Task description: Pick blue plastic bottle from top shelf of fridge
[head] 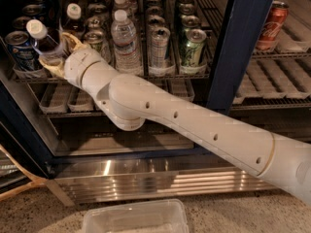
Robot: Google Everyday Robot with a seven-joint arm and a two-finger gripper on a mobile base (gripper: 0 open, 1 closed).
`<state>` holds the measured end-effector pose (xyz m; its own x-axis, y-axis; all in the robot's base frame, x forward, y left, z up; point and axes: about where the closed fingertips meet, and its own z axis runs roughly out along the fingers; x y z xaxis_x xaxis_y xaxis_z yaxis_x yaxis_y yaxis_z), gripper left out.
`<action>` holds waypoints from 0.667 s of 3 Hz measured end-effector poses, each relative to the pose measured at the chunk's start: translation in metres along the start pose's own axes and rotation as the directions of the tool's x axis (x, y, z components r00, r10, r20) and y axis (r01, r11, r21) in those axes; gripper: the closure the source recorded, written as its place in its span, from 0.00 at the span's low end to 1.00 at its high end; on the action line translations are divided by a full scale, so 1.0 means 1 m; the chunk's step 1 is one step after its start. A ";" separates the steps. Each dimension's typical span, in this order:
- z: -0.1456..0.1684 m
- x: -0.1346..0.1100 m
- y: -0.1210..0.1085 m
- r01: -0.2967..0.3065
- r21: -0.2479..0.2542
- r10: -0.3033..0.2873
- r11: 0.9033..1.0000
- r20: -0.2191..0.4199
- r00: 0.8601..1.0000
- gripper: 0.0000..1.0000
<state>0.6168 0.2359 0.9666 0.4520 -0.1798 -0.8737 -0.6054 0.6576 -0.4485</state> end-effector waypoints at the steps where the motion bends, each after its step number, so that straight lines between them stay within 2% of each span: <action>1: 0.000 0.000 0.000 -0.001 -0.002 0.001 1.000 -0.002 1.000 1.00; 2: -0.012 -0.003 0.007 -0.016 -0.046 0.015 0.999 -0.040 0.999 1.00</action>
Offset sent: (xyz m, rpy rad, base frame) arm -0.2129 -0.0702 -0.0249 -0.4409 0.5758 0.3244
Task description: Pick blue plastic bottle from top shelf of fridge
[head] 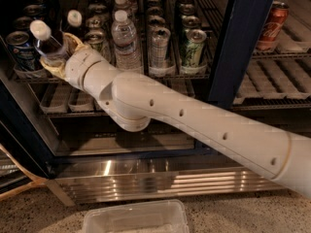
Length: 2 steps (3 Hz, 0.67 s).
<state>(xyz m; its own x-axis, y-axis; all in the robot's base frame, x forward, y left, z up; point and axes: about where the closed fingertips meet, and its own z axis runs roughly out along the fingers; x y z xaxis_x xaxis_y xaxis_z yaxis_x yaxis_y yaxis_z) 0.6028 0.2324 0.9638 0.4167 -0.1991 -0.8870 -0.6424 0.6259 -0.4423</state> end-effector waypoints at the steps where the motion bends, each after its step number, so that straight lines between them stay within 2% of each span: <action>1: -0.046 0.033 0.036 -0.091 -0.135 0.070 0.987 -0.149 0.986 1.00; 2: -0.051 0.040 0.045 -0.108 -0.150 0.083 0.983 -0.165 0.983 1.00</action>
Offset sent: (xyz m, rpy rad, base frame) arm -0.2454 -0.0755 -0.0297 -0.4846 0.6633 0.3701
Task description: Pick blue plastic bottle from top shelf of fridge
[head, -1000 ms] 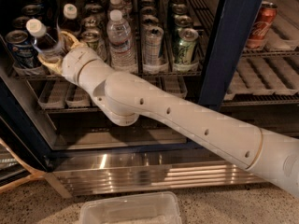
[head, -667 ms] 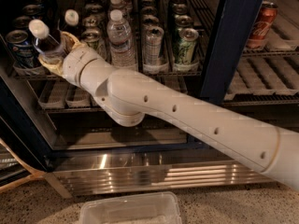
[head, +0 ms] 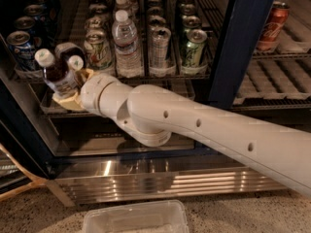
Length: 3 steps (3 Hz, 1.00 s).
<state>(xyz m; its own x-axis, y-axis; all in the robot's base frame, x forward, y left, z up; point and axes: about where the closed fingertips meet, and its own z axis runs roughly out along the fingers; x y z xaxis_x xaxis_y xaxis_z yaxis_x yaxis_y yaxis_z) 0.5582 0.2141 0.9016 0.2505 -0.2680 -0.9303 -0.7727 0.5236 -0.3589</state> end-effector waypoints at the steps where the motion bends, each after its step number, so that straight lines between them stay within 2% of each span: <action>1: 0.000 0.003 0.001 0.000 0.000 0.000 1.000 0.000 1.000 1.00; 2: -0.037 0.053 0.019 -0.109 -0.042 0.103 0.993 -0.121 0.987 1.00; 3: -0.037 0.053 0.019 -0.109 -0.042 0.103 0.993 -0.121 0.987 1.00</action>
Offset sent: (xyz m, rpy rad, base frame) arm -0.2035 -0.1210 0.0205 -0.3361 0.4937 0.2335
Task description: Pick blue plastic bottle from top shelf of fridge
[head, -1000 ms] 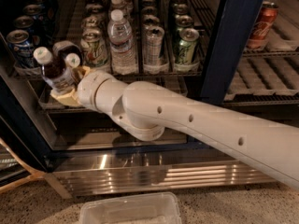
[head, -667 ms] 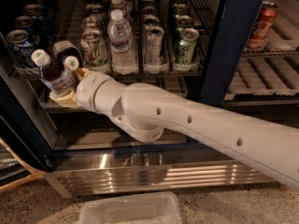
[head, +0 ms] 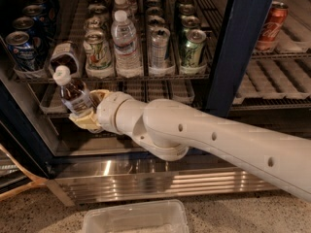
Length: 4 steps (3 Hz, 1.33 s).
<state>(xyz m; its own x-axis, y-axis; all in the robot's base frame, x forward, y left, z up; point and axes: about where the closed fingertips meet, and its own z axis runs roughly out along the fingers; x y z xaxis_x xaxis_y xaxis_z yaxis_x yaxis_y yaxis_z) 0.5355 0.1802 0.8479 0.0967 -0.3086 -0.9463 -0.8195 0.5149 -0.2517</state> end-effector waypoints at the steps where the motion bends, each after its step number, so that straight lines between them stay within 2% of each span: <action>1: -0.005 -0.006 0.006 0.001 -0.010 -0.001 1.000 0.011 1.000 1.00; 4: -0.003 0.002 0.009 0.001 -0.009 -0.001 1.000 0.011 1.000 1.00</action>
Offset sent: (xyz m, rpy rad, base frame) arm -0.1689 -0.0467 0.0739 0.2152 -0.1335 -0.0332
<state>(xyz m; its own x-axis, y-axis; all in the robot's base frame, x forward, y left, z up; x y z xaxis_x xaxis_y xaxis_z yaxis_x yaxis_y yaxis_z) 0.5265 0.1811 0.8441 0.1038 -0.3000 -0.9483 -0.8247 0.5070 -0.2507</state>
